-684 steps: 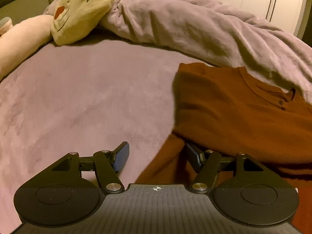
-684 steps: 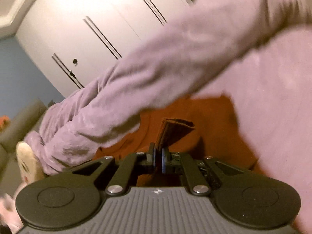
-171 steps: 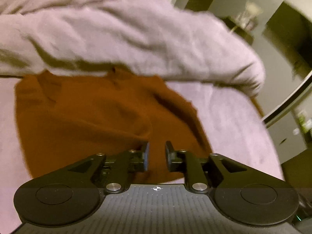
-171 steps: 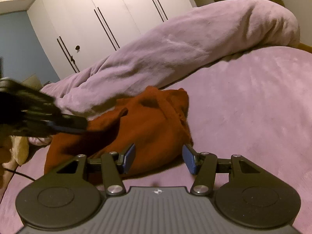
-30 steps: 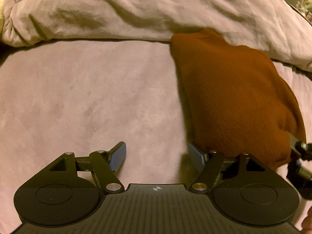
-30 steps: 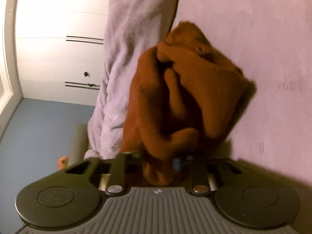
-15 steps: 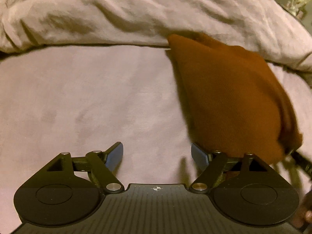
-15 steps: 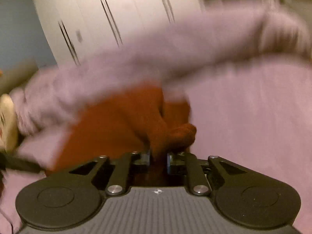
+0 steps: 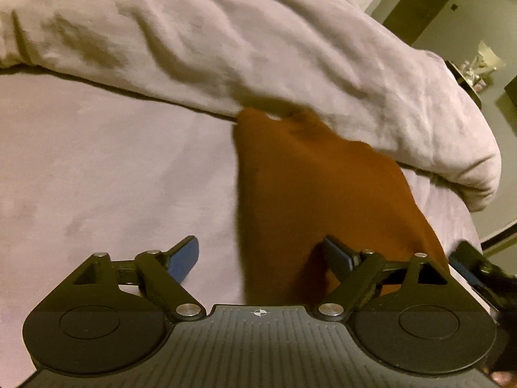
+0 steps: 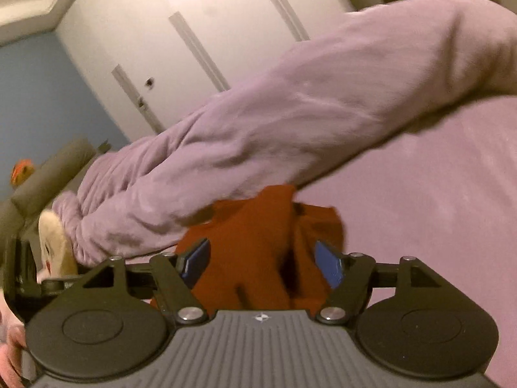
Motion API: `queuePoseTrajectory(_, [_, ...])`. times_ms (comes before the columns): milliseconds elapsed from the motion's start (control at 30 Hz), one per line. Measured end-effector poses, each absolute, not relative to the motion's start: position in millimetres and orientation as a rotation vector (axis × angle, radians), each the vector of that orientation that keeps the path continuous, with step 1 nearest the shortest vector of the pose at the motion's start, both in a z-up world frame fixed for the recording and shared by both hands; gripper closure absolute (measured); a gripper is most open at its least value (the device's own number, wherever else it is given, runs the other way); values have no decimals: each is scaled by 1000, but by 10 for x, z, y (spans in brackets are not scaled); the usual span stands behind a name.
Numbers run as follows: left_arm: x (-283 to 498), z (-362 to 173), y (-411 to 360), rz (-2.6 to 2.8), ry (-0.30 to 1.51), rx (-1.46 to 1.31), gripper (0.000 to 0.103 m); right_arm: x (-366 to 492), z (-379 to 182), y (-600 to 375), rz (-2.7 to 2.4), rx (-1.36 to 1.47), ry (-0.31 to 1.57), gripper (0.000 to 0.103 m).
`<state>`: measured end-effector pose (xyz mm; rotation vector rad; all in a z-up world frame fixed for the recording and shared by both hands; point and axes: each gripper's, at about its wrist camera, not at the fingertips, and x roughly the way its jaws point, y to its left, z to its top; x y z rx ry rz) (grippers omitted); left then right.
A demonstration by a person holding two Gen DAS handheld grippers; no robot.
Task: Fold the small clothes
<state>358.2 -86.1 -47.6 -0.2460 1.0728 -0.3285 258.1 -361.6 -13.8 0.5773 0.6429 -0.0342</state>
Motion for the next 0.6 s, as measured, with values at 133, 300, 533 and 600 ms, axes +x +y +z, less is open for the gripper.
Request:
queuePoseTrajectory(133, [3583, -542, -1116, -301, 1039, -137, 8, 2796, -283, -3427, -46, 455, 689, 41])
queuePoseTrajectory(300, [3426, -742, -1359, -286, 967, 26, 2, 2755, -742, -3274, -114, 184, 783, 37])
queuePoseTrajectory(533, [3240, -511, -1371, -259, 853, 144, 1, 2609, -627, -3433, -131, 344, 743, 31])
queuePoseTrajectory(600, [3195, -393, -1321, -258, 843, 106, 1, 2540, -436, -3366, -126, 341, 664, 31])
